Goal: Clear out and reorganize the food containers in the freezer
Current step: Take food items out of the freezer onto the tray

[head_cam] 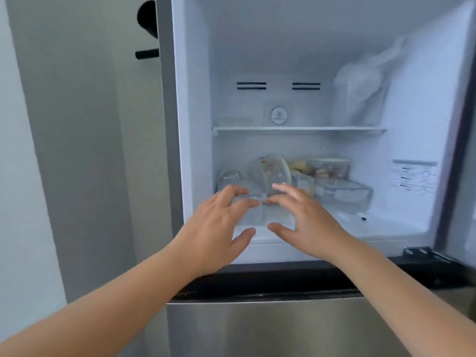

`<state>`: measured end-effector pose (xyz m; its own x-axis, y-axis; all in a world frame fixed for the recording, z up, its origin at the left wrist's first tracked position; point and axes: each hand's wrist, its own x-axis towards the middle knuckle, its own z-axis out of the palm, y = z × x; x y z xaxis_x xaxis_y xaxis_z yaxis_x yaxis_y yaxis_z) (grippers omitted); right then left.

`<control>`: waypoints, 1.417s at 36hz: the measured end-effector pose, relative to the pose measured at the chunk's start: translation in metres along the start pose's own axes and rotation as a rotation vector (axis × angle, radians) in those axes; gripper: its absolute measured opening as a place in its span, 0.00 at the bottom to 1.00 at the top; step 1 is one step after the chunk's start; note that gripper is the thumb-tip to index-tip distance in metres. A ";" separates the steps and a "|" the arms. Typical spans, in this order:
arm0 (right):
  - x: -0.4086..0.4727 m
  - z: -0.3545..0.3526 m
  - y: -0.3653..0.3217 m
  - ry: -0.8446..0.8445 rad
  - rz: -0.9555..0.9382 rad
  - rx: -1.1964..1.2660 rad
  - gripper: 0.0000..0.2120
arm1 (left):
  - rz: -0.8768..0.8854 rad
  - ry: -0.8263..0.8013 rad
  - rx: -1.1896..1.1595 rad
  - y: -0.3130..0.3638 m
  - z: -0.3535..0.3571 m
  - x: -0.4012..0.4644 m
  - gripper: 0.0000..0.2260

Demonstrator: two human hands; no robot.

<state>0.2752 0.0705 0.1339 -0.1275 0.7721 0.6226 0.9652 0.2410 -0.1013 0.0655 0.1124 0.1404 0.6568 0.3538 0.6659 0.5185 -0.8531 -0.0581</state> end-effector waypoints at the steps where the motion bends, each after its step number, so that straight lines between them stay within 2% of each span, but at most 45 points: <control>1: 0.004 -0.003 0.011 -0.008 0.036 -0.014 0.21 | -0.013 -0.011 0.006 0.001 0.005 0.015 0.21; 6: 0.038 -0.011 0.065 -0.005 0.161 -0.057 0.17 | -0.089 -0.109 0.083 0.001 0.031 0.090 0.25; 12: 0.085 -0.012 0.123 0.018 0.314 -0.104 0.19 | -0.290 -0.168 -0.069 -0.015 0.054 0.163 0.25; 16: 0.115 -0.010 0.149 0.016 0.317 -0.165 0.21 | -0.313 -0.159 -0.097 -0.025 0.065 0.197 0.25; 22: 0.155 -0.003 0.178 -0.093 0.342 -0.250 0.24 | -0.254 -0.216 0.056 -0.038 0.078 0.246 0.26; 31: 0.188 0.007 0.215 -0.232 0.354 -0.319 0.27 | -0.397 -0.382 -0.040 -0.051 0.114 0.304 0.34; 34: 0.191 0.009 0.223 -0.286 0.378 -0.340 0.29 | -0.381 -0.450 -0.021 -0.049 0.126 0.319 0.30; 40: 0.199 0.012 0.218 -0.363 0.380 -0.470 0.25 | -0.482 -0.649 0.010 -0.039 0.127 0.344 0.26; 45: 0.198 0.018 0.217 -0.332 0.343 -0.551 0.20 | -0.509 -0.678 0.130 -0.042 0.138 0.358 0.19; 49: 0.195 0.019 0.217 -0.303 0.323 -0.575 0.19 | -0.453 -0.705 0.309 -0.047 0.145 0.358 0.25; 51: 0.194 0.020 0.217 -0.273 0.303 -0.589 0.20 | -0.447 -0.691 0.343 -0.047 0.150 0.357 0.15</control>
<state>0.4556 0.2841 0.2169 0.1879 0.8930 0.4089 0.9203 -0.3055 0.2443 0.3577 0.3359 0.2697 0.4802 0.8727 0.0885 0.8677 -0.4578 -0.1935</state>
